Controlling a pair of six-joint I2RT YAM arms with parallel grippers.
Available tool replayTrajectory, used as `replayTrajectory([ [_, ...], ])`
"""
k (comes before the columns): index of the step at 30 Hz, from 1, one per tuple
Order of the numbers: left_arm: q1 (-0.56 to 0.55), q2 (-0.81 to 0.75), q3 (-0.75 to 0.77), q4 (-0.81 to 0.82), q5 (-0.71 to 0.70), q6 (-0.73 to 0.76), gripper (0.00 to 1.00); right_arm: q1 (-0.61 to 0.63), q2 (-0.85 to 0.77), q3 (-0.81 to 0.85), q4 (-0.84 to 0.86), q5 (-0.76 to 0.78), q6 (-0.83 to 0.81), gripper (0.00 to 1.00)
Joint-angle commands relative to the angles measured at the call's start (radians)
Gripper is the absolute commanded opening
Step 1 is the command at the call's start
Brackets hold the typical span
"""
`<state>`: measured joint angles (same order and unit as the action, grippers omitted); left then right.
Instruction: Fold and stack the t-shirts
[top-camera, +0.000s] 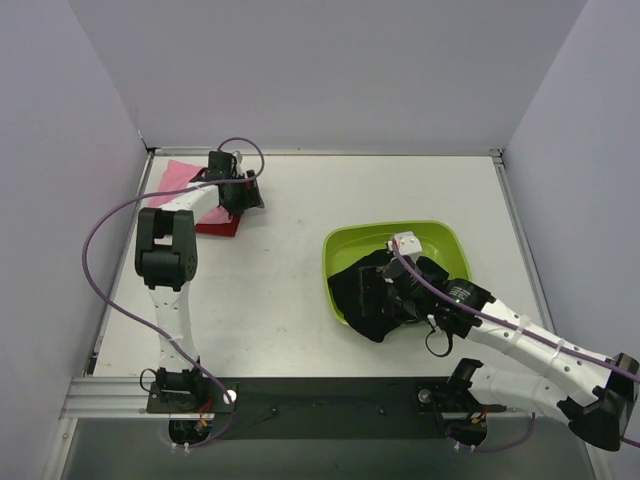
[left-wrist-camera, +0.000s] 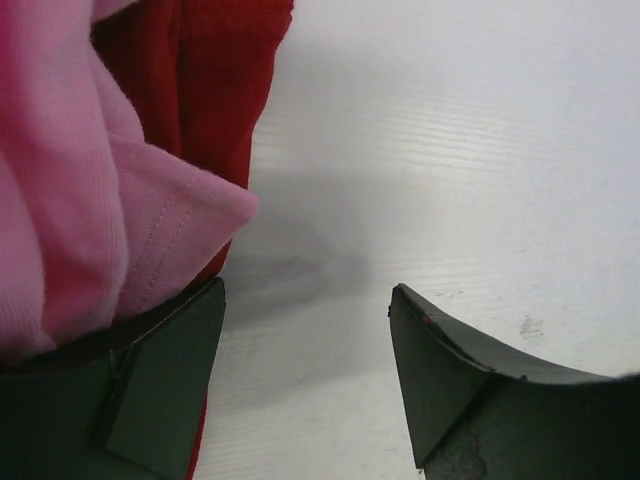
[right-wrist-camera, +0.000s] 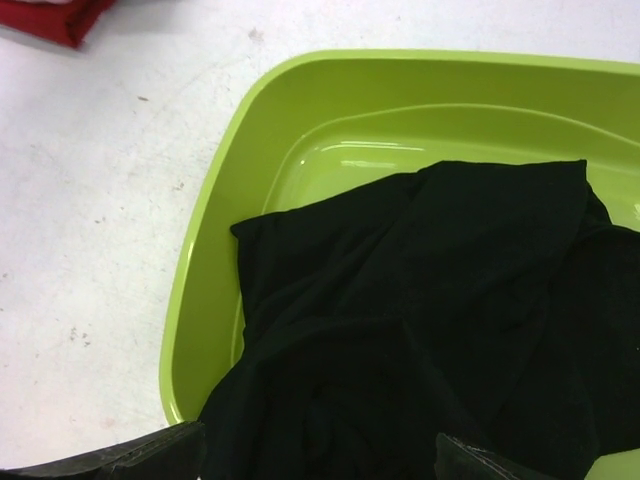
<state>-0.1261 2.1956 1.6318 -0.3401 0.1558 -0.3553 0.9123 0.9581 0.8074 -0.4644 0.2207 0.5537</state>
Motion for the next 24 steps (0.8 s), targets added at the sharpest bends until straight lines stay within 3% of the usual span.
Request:
replayTrajectory([
  [1,0.062,0.018,-0.055,-0.085,-0.036,0.042,0.77,-0.027,0.065,0.026,0.009,0.028,-0.001,1.0],
  [10,0.054,-0.141,-0.085,-0.051,0.048,-0.017,0.78,-0.26,0.266,0.059,0.006,0.04,-0.011,1.0],
  [20,-0.127,-0.6,-0.335,0.088,0.053,-0.143,0.82,-0.293,0.494,0.075,0.038,-0.041,0.003,1.0],
  [23,-0.2,-0.743,-0.471,0.119,0.034,-0.181,0.83,-0.293,0.547,0.065,0.07,-0.081,0.017,0.95],
  [24,-0.208,-0.781,-0.505,0.139,0.047,-0.204,0.83,-0.294,0.562,0.062,0.078,-0.089,0.02,0.87],
])
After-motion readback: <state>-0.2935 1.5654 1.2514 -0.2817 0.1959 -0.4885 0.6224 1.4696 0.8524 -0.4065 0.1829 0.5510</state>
